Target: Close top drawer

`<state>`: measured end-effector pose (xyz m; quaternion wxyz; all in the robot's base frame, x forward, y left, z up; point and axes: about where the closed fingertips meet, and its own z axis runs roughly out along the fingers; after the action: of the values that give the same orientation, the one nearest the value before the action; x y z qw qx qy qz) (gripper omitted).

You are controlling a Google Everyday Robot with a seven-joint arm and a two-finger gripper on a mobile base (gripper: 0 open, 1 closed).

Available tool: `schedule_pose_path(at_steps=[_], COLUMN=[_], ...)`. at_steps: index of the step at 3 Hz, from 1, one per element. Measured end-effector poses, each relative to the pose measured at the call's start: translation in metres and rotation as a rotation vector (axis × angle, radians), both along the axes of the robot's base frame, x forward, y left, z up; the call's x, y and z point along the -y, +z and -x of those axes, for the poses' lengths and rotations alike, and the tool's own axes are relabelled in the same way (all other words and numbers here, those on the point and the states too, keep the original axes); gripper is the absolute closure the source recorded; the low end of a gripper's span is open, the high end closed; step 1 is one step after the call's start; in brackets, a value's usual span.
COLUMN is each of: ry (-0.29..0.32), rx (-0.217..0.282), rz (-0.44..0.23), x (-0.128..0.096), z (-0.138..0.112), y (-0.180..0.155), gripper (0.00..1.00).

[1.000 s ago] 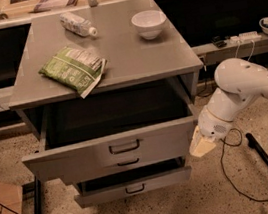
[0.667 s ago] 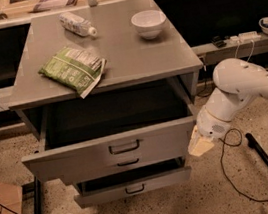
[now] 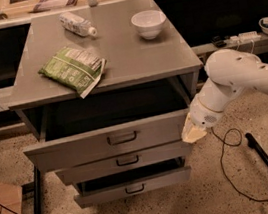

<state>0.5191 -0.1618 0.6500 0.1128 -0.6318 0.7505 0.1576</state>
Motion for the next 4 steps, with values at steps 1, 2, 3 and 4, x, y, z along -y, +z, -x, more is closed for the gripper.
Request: schedule_pose_path(at_steps=[1, 2, 3, 4], ry=[0.017, 0.026, 0.037, 0.048], rx=[0.109, 0.158, 0.265, 0.378], rz=[0.006, 0.010, 0.015, 0.021], x=[-0.007, -0.011, -0.018, -0.025], z=[-0.042, -0.058, -0.095, -0.131], y=[0.027, 0.040, 0.066, 0.091], gripper=[1.00, 0.82, 0.59, 0.36])
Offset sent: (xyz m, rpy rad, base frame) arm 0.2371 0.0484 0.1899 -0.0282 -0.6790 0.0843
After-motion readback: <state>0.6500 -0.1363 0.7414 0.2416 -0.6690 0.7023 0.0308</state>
